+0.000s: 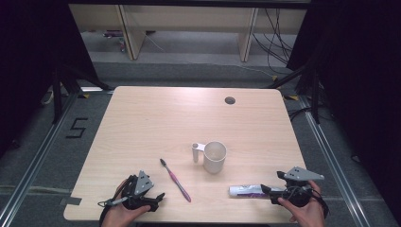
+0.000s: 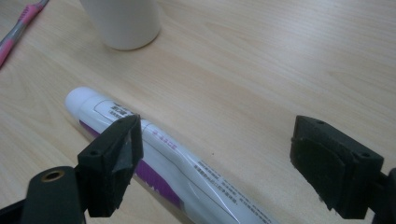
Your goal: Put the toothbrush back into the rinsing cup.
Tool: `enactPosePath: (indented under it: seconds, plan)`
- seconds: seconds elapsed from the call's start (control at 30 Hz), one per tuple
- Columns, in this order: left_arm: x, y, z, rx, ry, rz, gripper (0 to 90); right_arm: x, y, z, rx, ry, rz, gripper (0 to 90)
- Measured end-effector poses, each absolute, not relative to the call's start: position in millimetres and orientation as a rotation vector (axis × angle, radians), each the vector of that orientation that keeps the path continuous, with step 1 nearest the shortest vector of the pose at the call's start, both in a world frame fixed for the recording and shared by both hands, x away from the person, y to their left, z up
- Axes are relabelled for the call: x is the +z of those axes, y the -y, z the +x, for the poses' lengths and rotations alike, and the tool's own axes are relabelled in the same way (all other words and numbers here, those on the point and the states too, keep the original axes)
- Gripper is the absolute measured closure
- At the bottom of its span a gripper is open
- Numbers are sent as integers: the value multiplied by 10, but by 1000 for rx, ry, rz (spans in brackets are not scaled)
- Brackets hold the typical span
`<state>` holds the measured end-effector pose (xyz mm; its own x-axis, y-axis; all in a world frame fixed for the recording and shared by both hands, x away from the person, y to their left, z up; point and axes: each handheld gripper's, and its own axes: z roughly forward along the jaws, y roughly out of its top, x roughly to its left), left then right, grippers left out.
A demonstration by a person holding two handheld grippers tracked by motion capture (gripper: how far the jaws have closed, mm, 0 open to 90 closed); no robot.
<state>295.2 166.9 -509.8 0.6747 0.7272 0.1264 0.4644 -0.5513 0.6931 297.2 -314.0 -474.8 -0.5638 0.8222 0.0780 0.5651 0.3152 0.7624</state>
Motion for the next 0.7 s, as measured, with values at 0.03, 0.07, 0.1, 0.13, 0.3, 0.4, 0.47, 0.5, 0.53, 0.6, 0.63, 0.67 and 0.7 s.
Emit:
enactPosePath:
  seconds: [0.03, 0.07, 0.1, 0.13, 0.3, 0.4, 0.47, 0.5, 0.53, 0.6, 0.63, 0.67, 0.7]
  plan:
    - [-5110, -1668, 2960, 556, -915, 2247, 179, -4741, 3170, 2987, 1087, -2258, 1194, 188]
    - [-5109, -1669, 2959, 554, -915, 2245, 179, -4741, 3170, 2987, 1087, -2258, 1194, 188]
    - [-5107, -1668, 2956, 553, -918, 2246, 179, -4743, 3169, 2987, 1094, -2257, 1195, 192]
    - [-5102, -1678, 2957, 533, -918, 2241, 179, -4744, 3170, 2986, 1099, -2261, 1199, 198]
    - [-5094, -1690, 2956, 522, -983, 2213, 179, -4750, 3165, 2982, 1100, -2251, 1218, 204]
    - [-5083, -1690, 2956, 508, -1002, 2199, 179, -4755, 3173, 2997, 1090, -2261, 1198, 205]
    - [-5069, -1681, 2951, 513, -1002, 2200, 179, -4763, 3165, 2996, 1095, -2269, 1209, 205]
    - [-5063, -1672, 2949, 513, -1004, 2194, 179, -4764, 3165, 2999, 1086, -2268, 1200, 206]
    - [-5057, -1665, 2947, 509, -1002, 2190, 179, -4764, 3165, 2999, 1086, -2268, 1200, 206]
    - [-5038, -1647, 2940, 505, -1016, 2183, 179, -4763, 3166, 2998, 1081, -2272, 1200, 207]
    - [-5033, -1635, 2940, 502, -1014, 2175, 179, -4765, 3161, 2998, 1086, -2278, 1205, 208]
    - [-5026, -1622, 2938, 507, -1018, 2174, 179, -4760, 3164, 2996, 1083, -2271, 1199, 210]
    - [-5017, -1615, 2937, 500, -1008, 2181, 179, -4759, 3164, 2997, 1081, -2271, 1198, 211]
